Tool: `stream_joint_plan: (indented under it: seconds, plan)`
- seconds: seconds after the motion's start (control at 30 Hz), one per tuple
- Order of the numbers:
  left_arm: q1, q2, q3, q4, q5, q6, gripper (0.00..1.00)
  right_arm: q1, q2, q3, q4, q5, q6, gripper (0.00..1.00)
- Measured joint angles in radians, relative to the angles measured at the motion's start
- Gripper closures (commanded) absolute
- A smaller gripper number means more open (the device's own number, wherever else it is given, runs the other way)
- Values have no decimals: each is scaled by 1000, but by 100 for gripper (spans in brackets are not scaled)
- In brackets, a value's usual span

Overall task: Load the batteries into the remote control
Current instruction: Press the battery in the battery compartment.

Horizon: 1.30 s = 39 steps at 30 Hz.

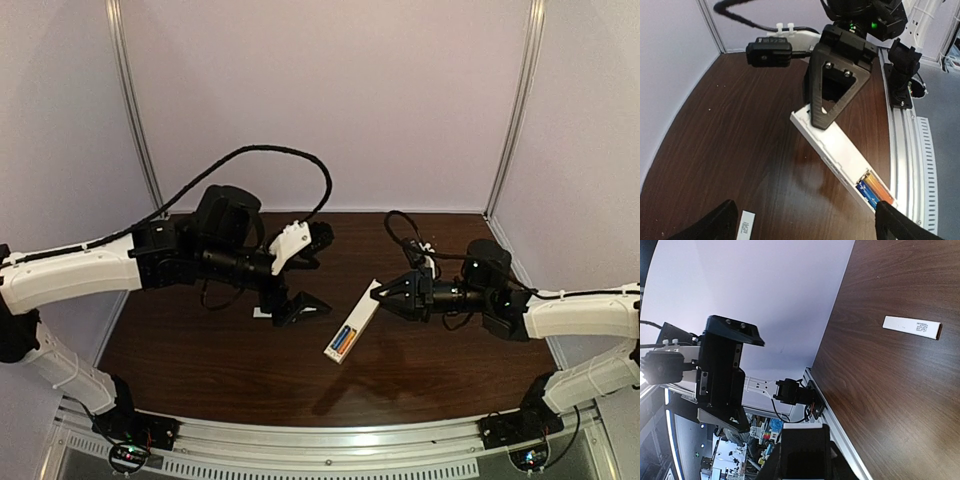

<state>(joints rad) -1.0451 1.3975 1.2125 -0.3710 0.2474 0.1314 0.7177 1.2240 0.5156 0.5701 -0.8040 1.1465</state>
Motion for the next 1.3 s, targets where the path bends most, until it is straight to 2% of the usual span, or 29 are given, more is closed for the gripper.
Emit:
stream_joint_plan:
  seconds: [0.2,0.33,0.47,0.63,0.87,1.3]
  plan:
    - [10,-35,-112,64,140,-231,2,0,-25,59,-79,17,-86,100]
    - [9,-28,-148,114,209,-333,16,1,-25,67,-102,21,-110,100]
    - [9,8,-151,161,238,-408,23,1,-25,68,-112,21,-123,100]
    - [9,75,-150,183,246,-458,34,2,-25,68,-115,21,-129,100]
    - [9,134,-135,185,255,-486,40,5,-25,69,-119,23,-130,100]
    - [9,176,-106,189,284,-500,60,5,-29,69,-140,48,-137,100]
